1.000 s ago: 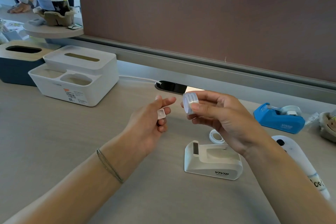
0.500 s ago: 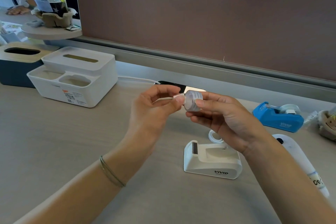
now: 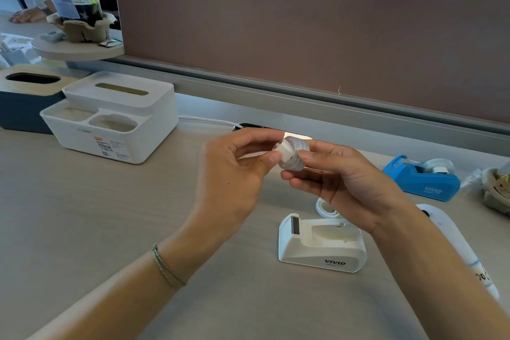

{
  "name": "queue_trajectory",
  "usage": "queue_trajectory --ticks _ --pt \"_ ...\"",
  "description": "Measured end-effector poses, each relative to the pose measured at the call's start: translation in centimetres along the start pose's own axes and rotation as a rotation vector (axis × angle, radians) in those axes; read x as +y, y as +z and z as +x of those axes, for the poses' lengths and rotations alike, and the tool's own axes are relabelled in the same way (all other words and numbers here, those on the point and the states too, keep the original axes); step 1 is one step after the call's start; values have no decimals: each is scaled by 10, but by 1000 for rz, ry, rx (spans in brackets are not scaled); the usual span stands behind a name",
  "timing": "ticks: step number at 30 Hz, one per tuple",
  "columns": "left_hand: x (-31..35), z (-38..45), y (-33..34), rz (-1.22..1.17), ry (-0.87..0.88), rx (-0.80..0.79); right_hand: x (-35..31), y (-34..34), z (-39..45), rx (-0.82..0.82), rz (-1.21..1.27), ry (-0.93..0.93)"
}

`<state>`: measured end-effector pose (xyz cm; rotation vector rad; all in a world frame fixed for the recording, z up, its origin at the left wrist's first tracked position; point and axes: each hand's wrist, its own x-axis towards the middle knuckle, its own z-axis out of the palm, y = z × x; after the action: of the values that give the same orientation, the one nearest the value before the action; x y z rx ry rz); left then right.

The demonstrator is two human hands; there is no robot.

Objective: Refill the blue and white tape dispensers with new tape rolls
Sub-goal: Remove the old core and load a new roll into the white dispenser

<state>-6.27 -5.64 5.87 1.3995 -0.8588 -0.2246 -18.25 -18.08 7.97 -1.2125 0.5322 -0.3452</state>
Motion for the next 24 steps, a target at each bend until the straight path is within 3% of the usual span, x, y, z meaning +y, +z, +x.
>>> queue_trajectory --ticks 3,10,19,24 --pt "-1 -1 -1 140 117 -32 0 -2 0 9 -2 -2" --pt "-3 1 -4 181 217 -82 2 -5 1 -22 -8 -19" --pt "-5 -1 -2 294 338 -14 5 9 -3 -44 -199 -95" --pt "-5 -3 -1 235 262 -2 6 13 -3 31 -248 -147"
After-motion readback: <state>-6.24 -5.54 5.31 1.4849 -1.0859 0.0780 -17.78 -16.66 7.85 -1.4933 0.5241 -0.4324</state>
